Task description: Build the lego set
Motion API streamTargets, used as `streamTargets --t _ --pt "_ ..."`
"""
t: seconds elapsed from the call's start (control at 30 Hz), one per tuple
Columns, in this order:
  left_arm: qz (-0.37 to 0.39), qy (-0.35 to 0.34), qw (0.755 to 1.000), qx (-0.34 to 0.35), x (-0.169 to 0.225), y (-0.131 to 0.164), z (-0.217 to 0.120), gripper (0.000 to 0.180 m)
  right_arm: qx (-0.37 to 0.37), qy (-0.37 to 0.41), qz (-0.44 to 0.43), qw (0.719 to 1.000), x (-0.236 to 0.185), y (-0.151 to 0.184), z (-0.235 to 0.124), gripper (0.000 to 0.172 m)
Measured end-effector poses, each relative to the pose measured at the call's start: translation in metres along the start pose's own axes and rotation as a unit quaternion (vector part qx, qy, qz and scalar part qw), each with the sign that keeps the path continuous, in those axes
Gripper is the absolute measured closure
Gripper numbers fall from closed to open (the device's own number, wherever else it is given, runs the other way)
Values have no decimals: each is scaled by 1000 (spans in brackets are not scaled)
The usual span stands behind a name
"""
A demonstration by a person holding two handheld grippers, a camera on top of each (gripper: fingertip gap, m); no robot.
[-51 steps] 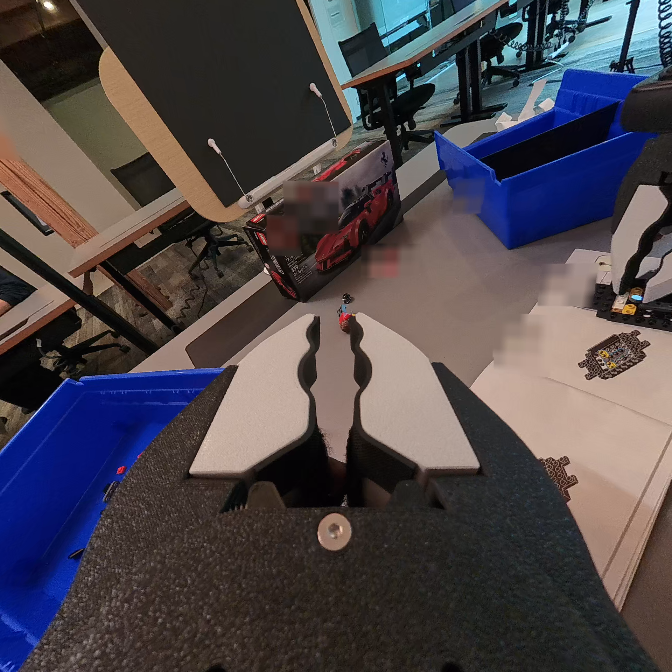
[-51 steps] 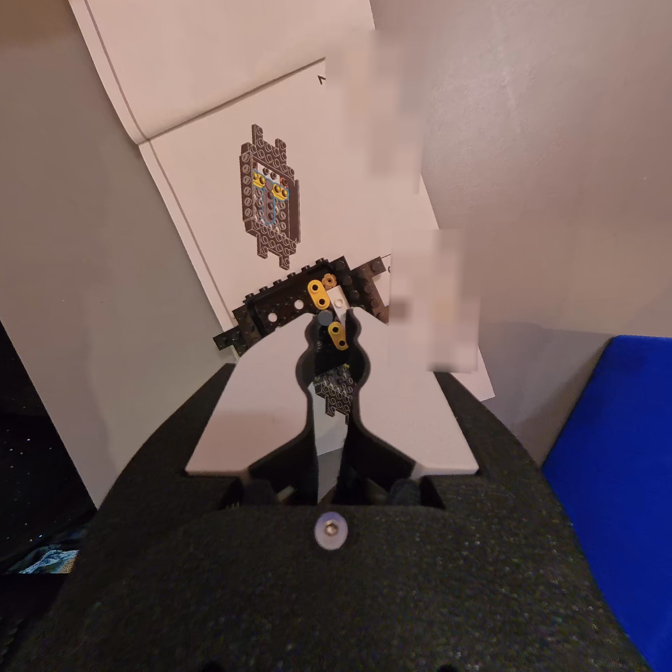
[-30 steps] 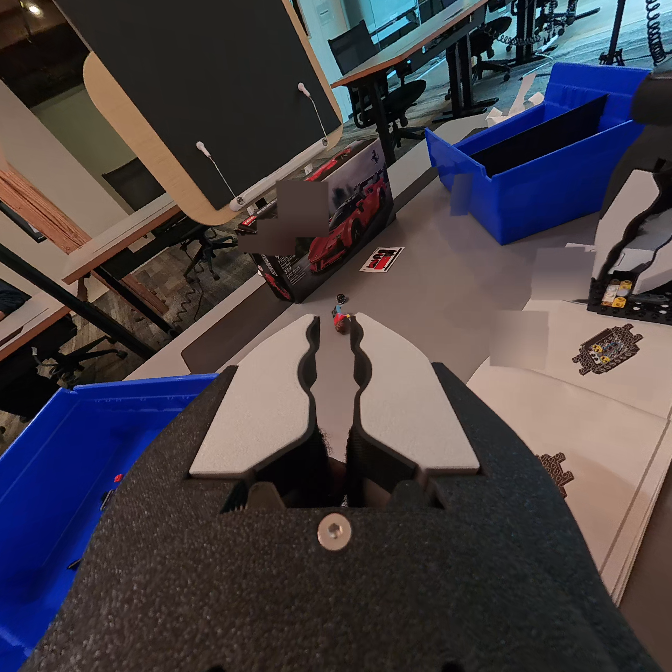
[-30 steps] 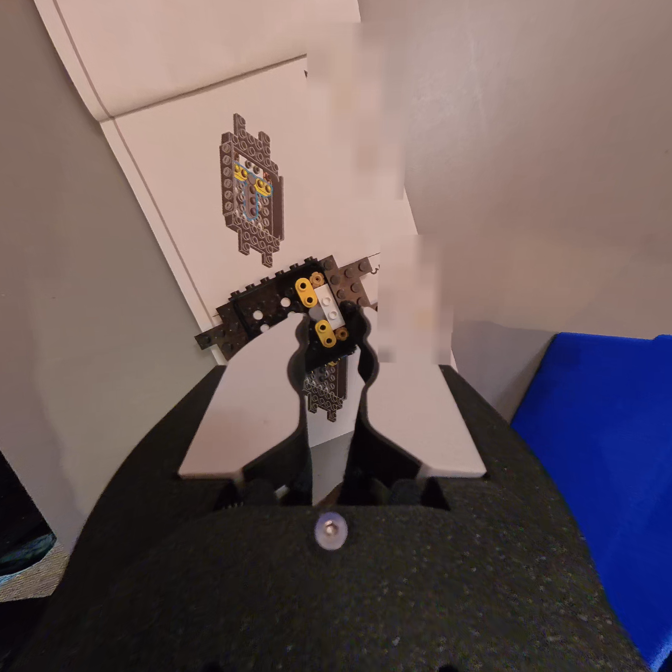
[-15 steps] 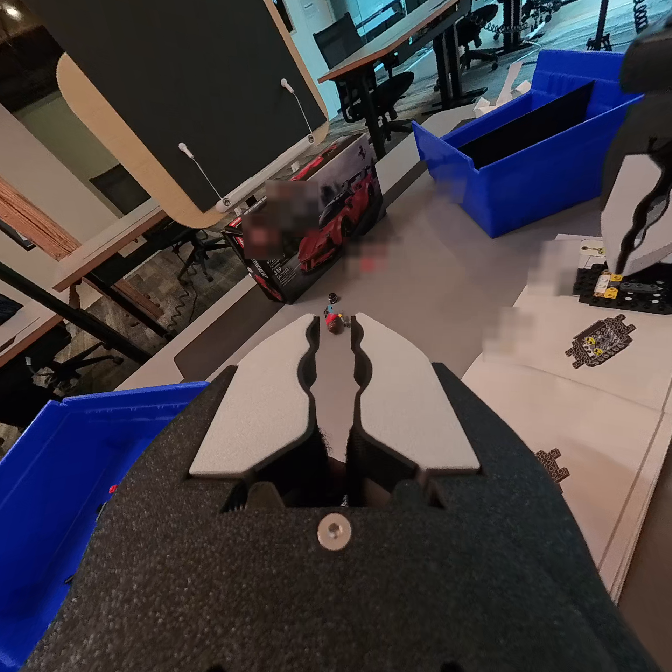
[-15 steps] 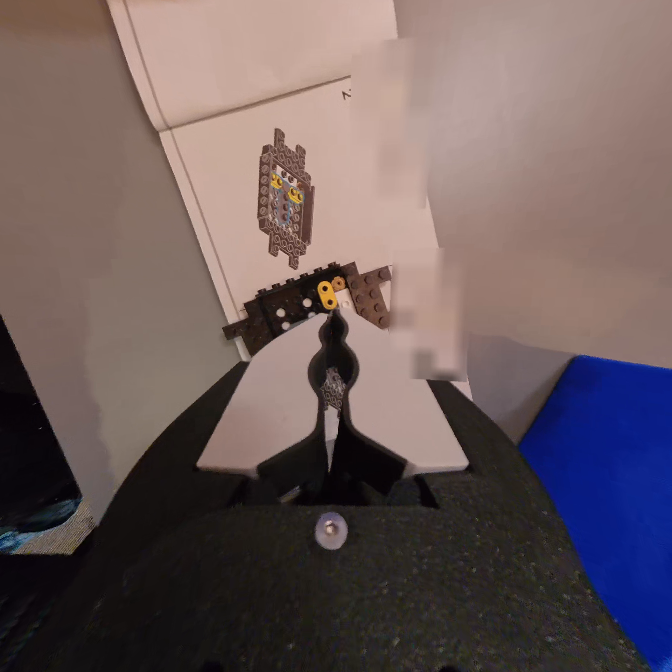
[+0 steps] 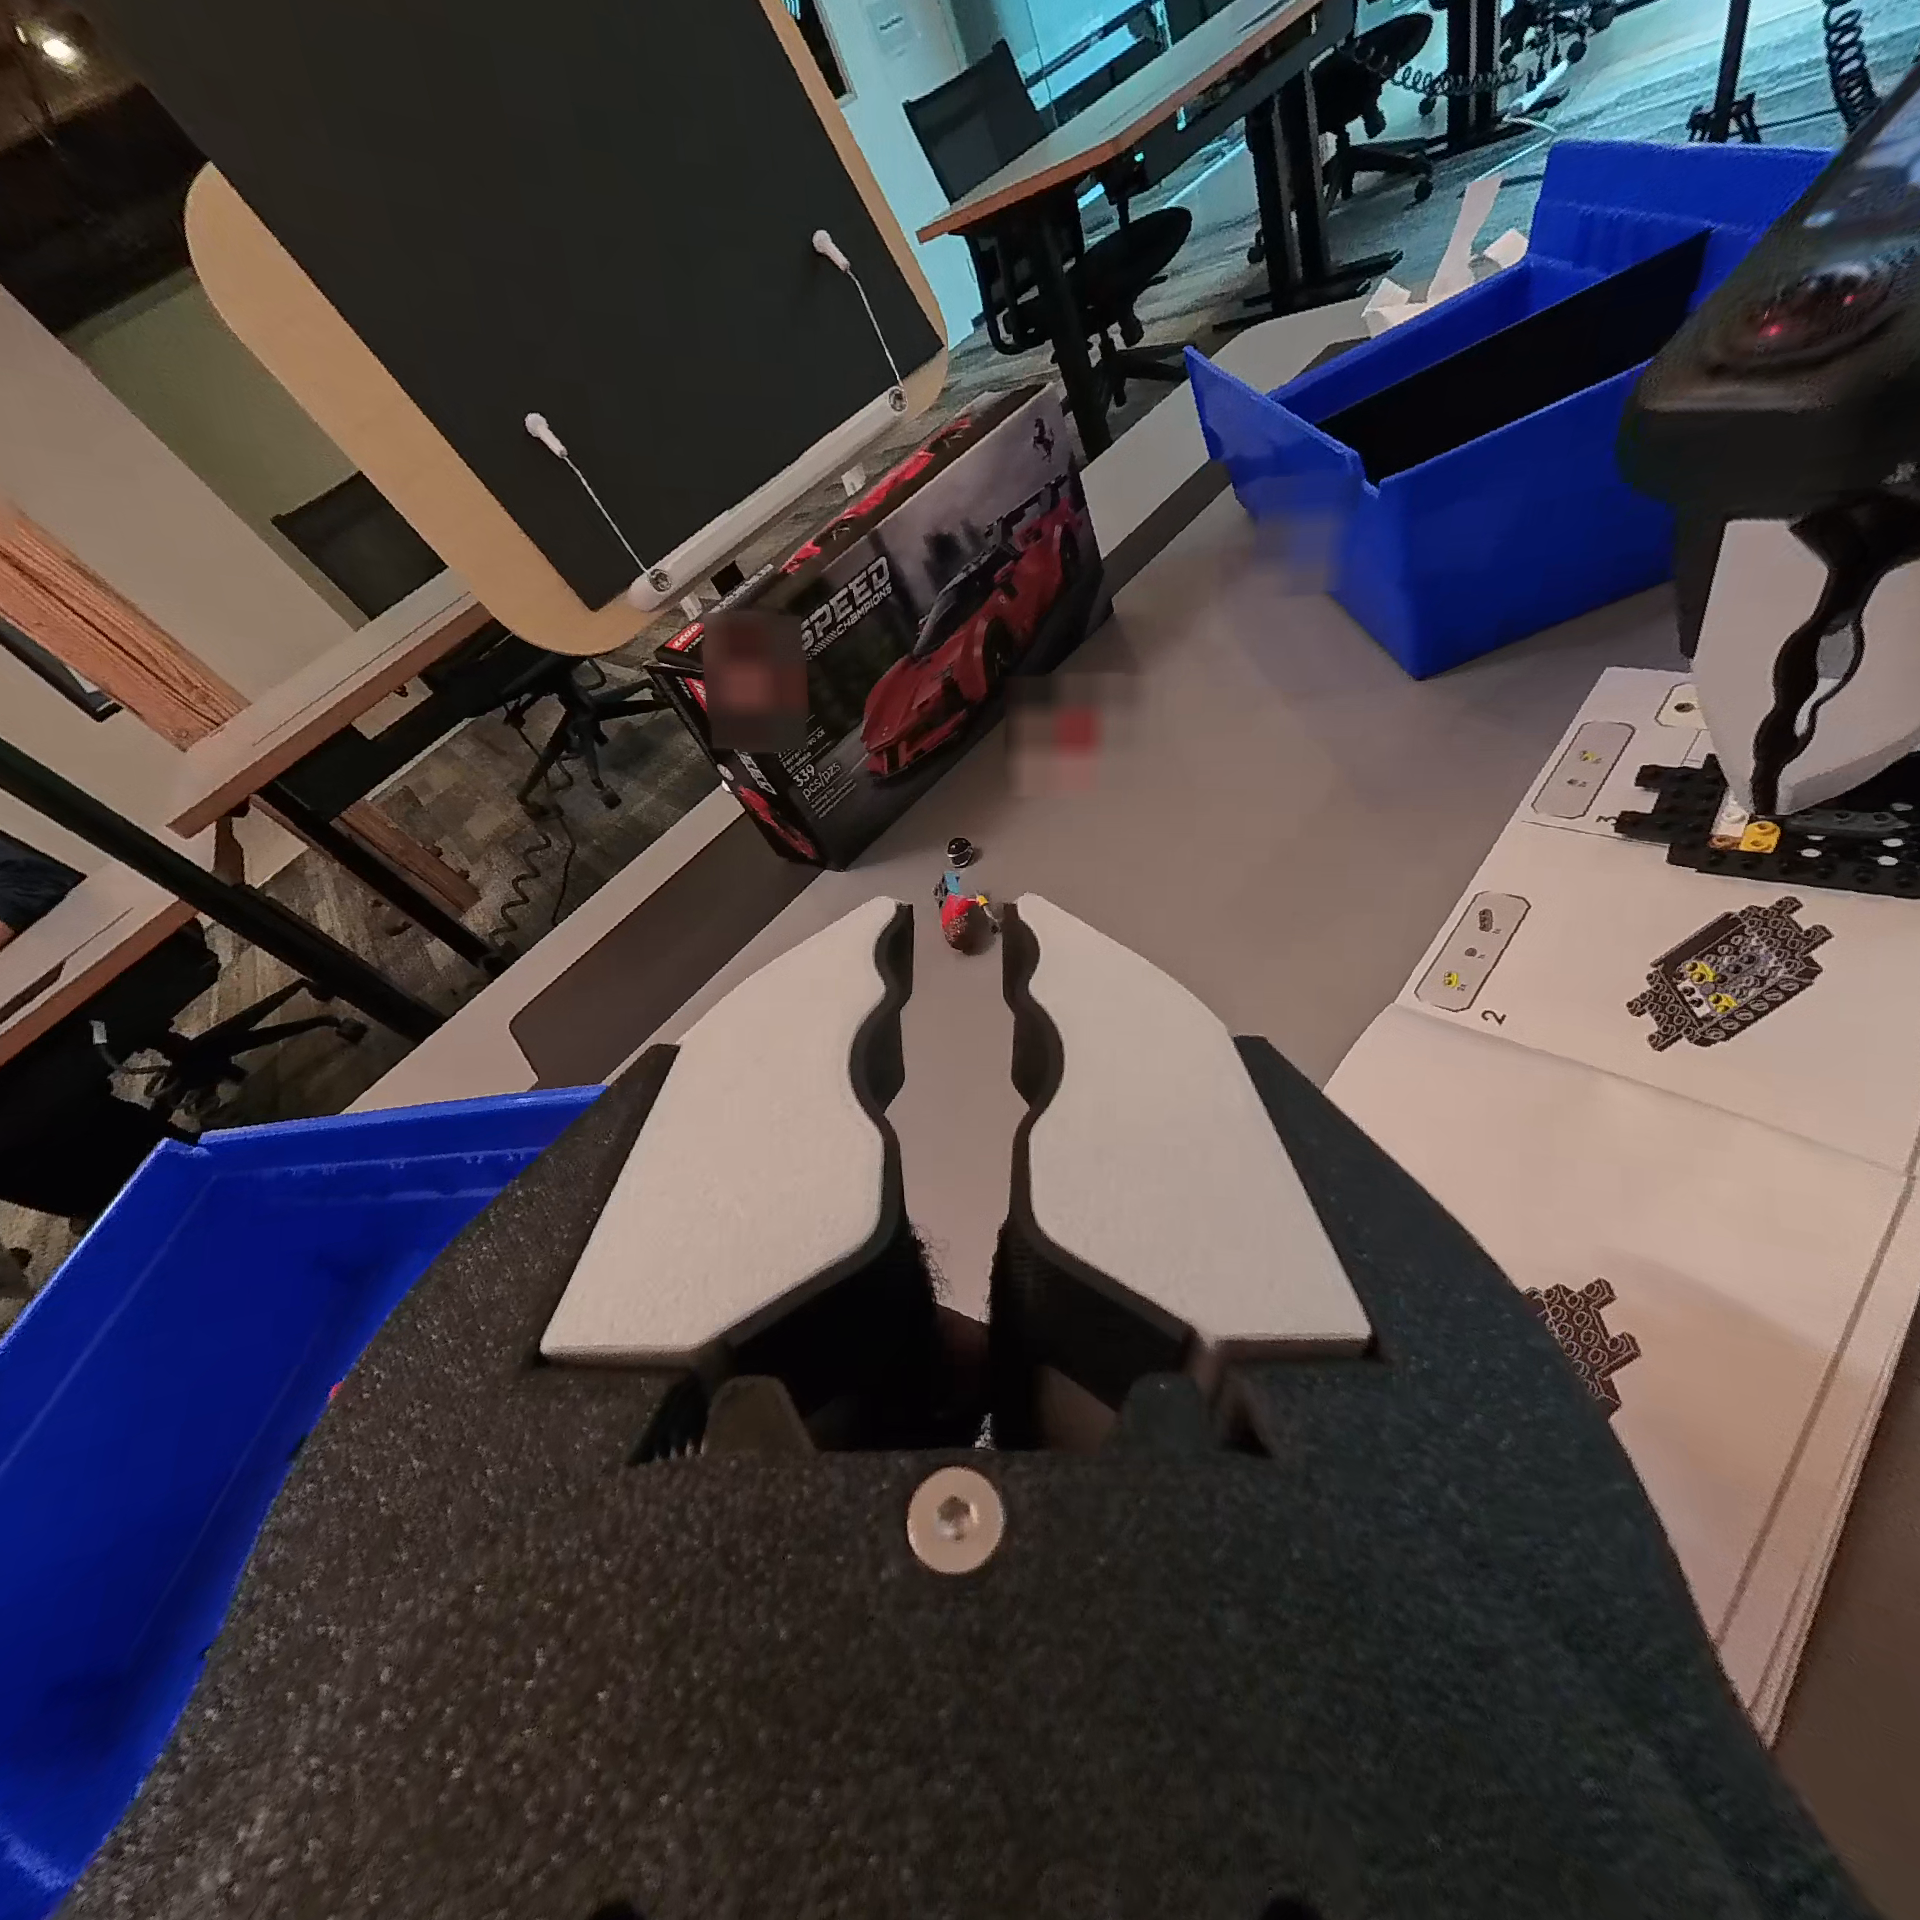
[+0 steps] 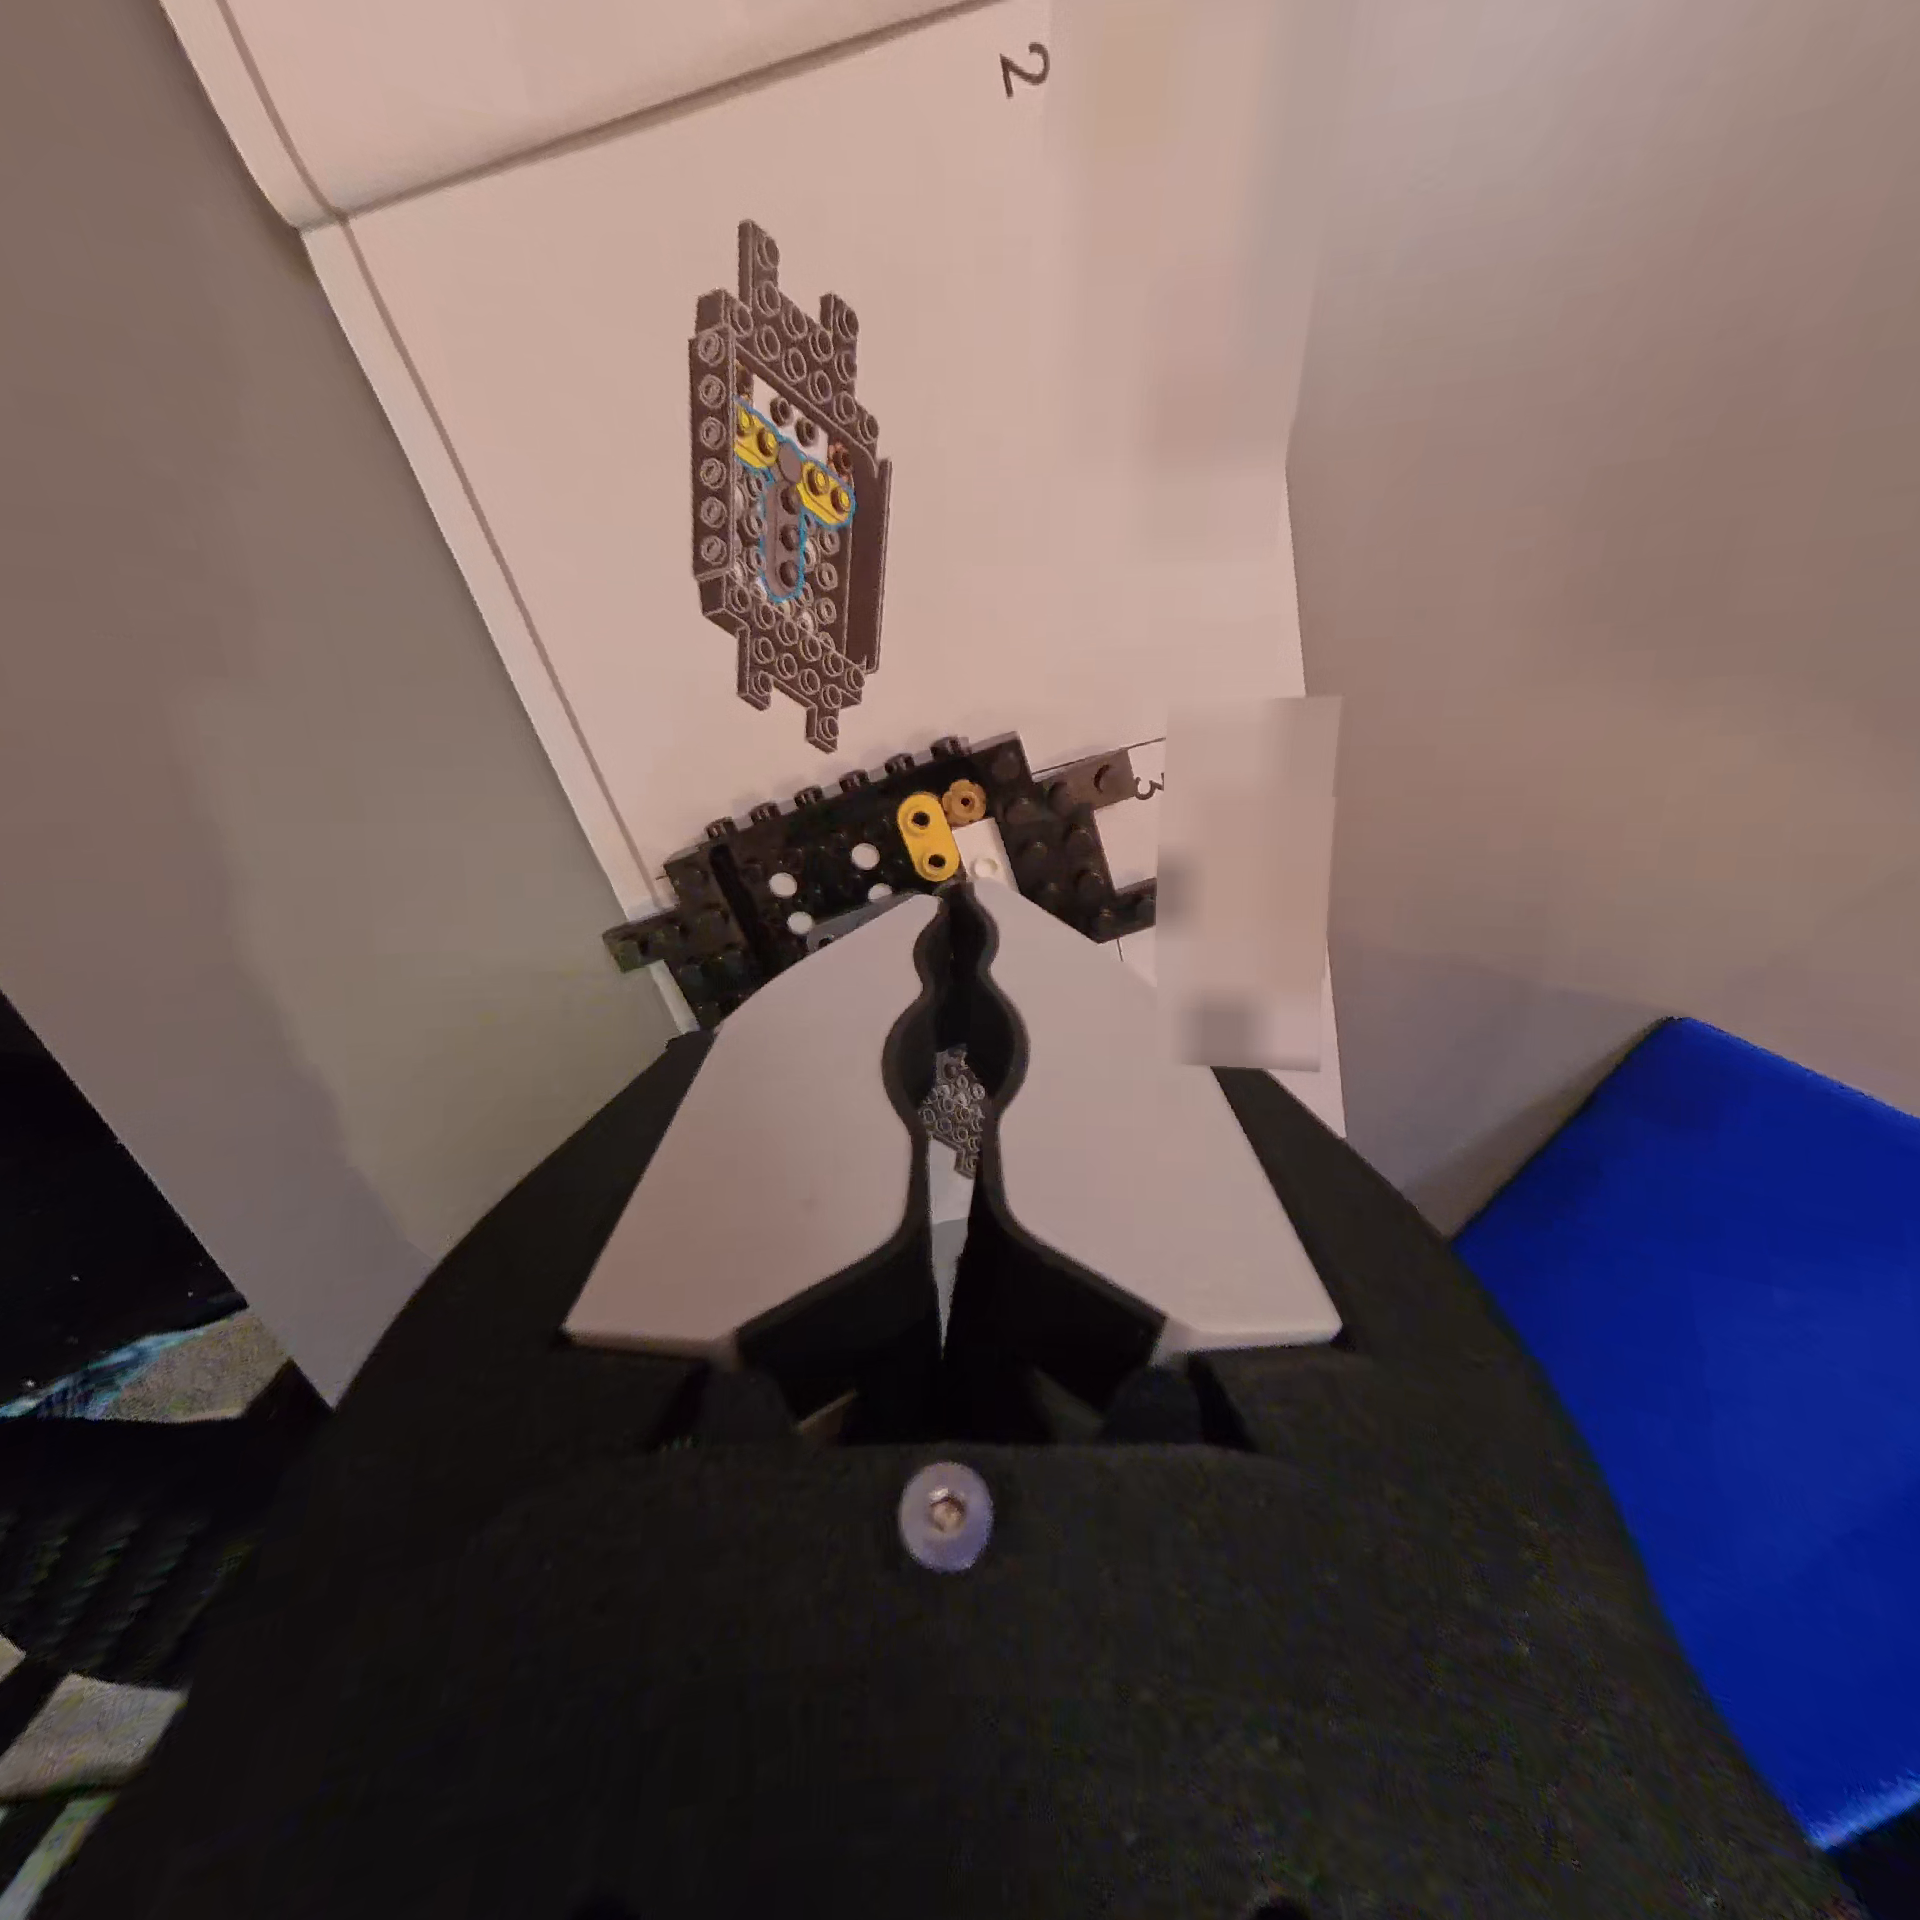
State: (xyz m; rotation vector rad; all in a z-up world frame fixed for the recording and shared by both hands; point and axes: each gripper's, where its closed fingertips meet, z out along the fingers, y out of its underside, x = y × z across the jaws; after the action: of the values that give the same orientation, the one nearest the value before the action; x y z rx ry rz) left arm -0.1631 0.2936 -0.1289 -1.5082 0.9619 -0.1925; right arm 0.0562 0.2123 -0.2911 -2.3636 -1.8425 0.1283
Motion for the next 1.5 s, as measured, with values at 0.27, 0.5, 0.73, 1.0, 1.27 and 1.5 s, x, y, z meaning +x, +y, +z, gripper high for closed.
streamTargets --t 0.27,0.5,0.73,1.0,1.27,1.5 --pt "3 -1 1000 5 0 -3 -2 165 -71 7 11 997 0 1 1 172" --pt "-6 4 1000 13 0 -6 -2 165 -64 54 22 996 1 1 1 172" --pt "21 -6 1000 21 3 -21 -9 165 -23 7 29 999 2 1 -9 172" --pt "18 -6 1000 17 1 -16 -7 165 19 24 -14 999 0 -4 -13 172" --pt "15 -3 1000 6 1 -7 -1 165 -6 10 -22 1000 2 1 0 172" --pt "16 -2 1000 -7 2 1 5 165 -46 -15 -29 998 1 1 1 172"
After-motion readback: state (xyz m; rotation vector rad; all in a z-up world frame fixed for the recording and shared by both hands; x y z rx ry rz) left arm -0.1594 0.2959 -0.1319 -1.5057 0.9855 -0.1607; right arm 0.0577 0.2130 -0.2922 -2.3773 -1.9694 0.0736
